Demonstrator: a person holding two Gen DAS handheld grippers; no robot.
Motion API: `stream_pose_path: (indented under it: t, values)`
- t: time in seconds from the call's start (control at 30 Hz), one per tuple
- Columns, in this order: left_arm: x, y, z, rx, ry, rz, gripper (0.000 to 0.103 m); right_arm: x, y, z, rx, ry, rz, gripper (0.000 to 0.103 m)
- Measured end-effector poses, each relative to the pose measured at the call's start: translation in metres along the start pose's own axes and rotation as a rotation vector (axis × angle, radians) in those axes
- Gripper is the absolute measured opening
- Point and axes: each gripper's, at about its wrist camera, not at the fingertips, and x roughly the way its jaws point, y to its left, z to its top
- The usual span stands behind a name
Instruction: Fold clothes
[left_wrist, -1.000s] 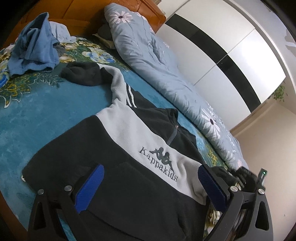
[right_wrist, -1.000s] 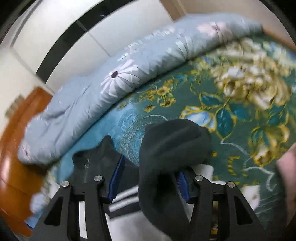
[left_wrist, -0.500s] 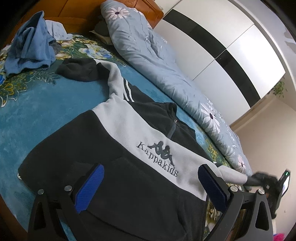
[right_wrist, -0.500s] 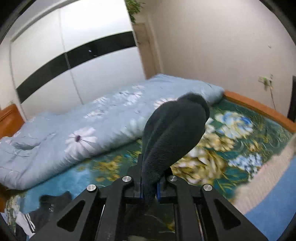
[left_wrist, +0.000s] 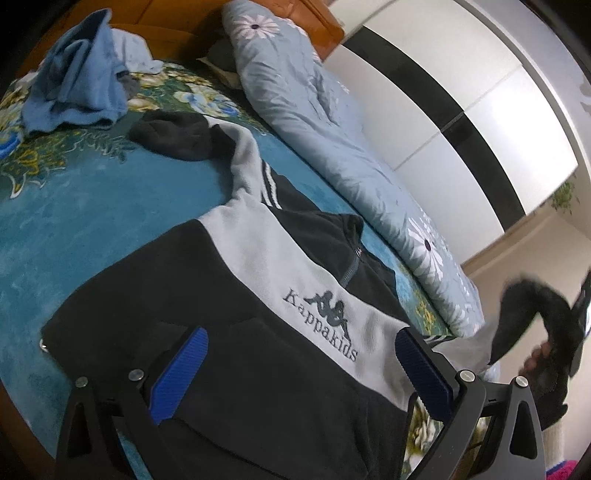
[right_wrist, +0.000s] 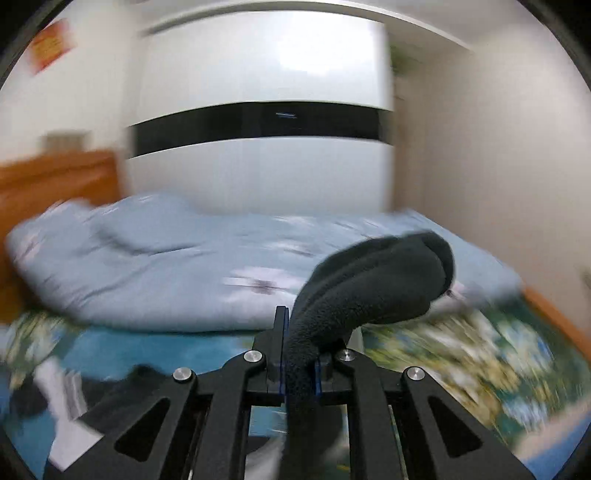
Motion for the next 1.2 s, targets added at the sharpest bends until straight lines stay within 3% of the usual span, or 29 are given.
stream_pose_path:
  t: [0.1, 0.27, 0.4, 0.53, 0.6, 0.63, 0.7, 0.83, 0.87, 0.93, 1.0, 1.13, 1.2]
  values:
    - [-0.004, 0.012, 0.007, -0.054, -0.034, 0.018, 0.103, 0.019, 0.072, -0.013, -0.085, 0.046, 0.141, 0.011]
    - [-0.016, 0.037, 0.027, -0.153, -0.124, 0.066, 0.103, 0.065, 0.175, -0.082, -0.217, 0.219, 0.281, 0.011]
    - [-0.023, 0.052, 0.041, -0.188, -0.178, 0.084, 0.103, 0.083, 0.218, -0.13, -0.286, 0.301, 0.326, 0.011]
    - [-0.015, 0.063, 0.05, -0.206, -0.148, 0.076, 0.103, 0.082, 0.229, -0.152, -0.308, 0.348, 0.388, 0.019]
    - [-0.008, 0.069, 0.055, -0.219, -0.122, 0.074, 0.103, 0.075, 0.226, -0.153, -0.264, 0.361, 0.45, 0.038]
    - [-0.004, 0.072, 0.058, -0.222, -0.108, 0.067, 0.103, 0.071, 0.221, -0.152, -0.233, 0.371, 0.499, 0.042]
    - [0.004, 0.074, 0.063, -0.208, -0.085, 0.048, 0.103, 0.058, 0.21, -0.149, -0.168, 0.353, 0.541, 0.043]
    - [0.03, 0.059, 0.075, -0.045, -0.031, 0.021, 0.103, 0.024, 0.143, -0.127, 0.108, 0.187, 0.504, 0.048]
    - [0.038, 0.052, 0.077, 0.009, -0.025, 0.014, 0.103, 0.015, 0.123, -0.123, 0.179, 0.138, 0.44, 0.054]
    - [0.058, 0.034, 0.082, 0.154, -0.007, 0.01, 0.103, 0.001, 0.078, -0.121, 0.342, 0.055, 0.275, 0.054]
    - [0.091, 0.017, 0.089, 0.281, 0.066, 0.012, 0.103, -0.005, 0.037, -0.126, 0.526, 0.028, 0.128, 0.055]
    - [0.154, -0.001, 0.108, 0.393, 0.224, -0.001, 0.102, 0.023, -0.022, -0.147, 0.831, 0.137, 0.051, 0.055]
    - [0.177, -0.005, 0.115, 0.416, 0.316, -0.038, 0.102, 0.042, -0.038, -0.155, 0.855, 0.211, 0.08, 0.054]
